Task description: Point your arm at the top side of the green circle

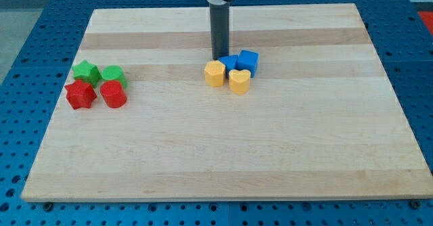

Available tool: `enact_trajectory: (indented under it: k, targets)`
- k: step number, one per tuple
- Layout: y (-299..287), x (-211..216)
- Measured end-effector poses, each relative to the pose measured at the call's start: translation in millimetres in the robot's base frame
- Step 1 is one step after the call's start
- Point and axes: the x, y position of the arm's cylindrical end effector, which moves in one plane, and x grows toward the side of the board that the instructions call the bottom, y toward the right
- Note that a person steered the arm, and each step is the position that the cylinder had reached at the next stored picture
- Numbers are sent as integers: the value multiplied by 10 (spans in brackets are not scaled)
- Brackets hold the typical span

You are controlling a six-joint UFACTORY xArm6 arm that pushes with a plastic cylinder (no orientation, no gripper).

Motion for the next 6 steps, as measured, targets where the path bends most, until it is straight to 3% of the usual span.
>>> enact_trajectory:
  k: [1,6]
  targets:
    - [-110,-227]
    - [-1961,-212]
